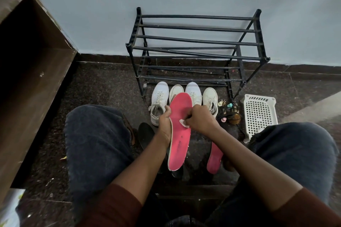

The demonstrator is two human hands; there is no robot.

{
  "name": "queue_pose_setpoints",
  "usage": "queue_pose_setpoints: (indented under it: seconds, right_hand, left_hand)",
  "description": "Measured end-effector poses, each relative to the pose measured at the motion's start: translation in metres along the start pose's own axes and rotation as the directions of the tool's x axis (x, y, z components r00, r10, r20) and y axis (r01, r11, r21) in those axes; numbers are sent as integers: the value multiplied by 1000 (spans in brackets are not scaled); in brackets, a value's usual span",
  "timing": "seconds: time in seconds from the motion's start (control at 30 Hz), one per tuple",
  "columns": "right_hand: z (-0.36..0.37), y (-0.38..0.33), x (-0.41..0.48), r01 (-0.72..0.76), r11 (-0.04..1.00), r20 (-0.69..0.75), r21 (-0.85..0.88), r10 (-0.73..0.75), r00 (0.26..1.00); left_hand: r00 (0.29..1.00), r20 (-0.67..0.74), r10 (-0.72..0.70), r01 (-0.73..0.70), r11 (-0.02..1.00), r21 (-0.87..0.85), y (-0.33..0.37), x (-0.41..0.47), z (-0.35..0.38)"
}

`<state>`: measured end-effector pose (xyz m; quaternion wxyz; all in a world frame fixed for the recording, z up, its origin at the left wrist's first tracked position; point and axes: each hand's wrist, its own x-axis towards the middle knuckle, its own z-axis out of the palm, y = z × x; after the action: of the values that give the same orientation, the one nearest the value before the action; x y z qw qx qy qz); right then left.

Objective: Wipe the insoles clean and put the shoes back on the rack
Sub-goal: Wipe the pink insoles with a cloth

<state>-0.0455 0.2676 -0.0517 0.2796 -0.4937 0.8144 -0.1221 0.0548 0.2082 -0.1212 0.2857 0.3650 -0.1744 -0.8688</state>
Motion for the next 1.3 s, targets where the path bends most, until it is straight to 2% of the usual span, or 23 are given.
queue_pose_setpoints:
  seconds: [0.1, 0.2, 0.3, 0.37, 0.47, 0.57, 0.63, 0.73, 0.87, 0.97, 1.03, 1.13, 1.3]
  right_hand:
    - [2, 2, 3, -47, 986, -151, 157, 71, 986]
    - [0, -1, 15, -48, 987, -333, 156, 98, 938]
    - [-3, -5, 22, -30, 983, -397, 181, 101, 912]
    - [0, -7, 21, 6, 984, -364, 179, 61, 929]
    - [6, -9, 9, 156, 979, -268, 135, -115, 957]
    - [9, -7, -5, 302, 950, -192, 84, -282, 940]
    - [9, -5, -8, 354, 932, -162, 74, -339, 927]
    - [8, -5, -5, 327, 944, -189, 48, -313, 931]
    - [6, -7, 11, 161, 983, -367, 86, -119, 922]
    - [3, -9, 21, 66, 990, -398, 126, -11, 917]
    - [3, -12, 20, 90, 989, -345, 115, -45, 937]
    - [7, -17, 8, 204, 976, -215, 83, -182, 960]
    - [7, -12, -15, 318, 942, -102, 106, -308, 946]
  left_hand:
    - [999, 10, -43, 43, 999, 10, -1, -1, 5]
    - [991, 52, -121, 120, 992, 28, -2, -4, 9]
    - [985, 50, -164, 161, 985, 64, -1, -9, 9]
    - [986, 58, -156, 152, 986, 74, 3, -11, 8]
    - [982, 75, -170, 164, 983, 88, 12, -8, 10]
    - [976, 79, -201, 191, 975, 117, 17, -3, 11]
    - [973, 86, -214, 203, 972, 118, 15, -1, 10]
    - [964, 151, -221, 212, 975, 72, 11, -3, 13]
    - [944, 233, -234, 243, 970, -10, 6, -7, 20]
    - [953, 234, -193, 204, 979, -27, 3, -7, 20]
    - [962, 200, -186, 195, 980, -27, 3, -6, 18]
    - [968, 159, -195, 195, 981, 14, 7, -1, 12]
    - [979, 52, -198, 183, 960, 212, 18, 8, 7]
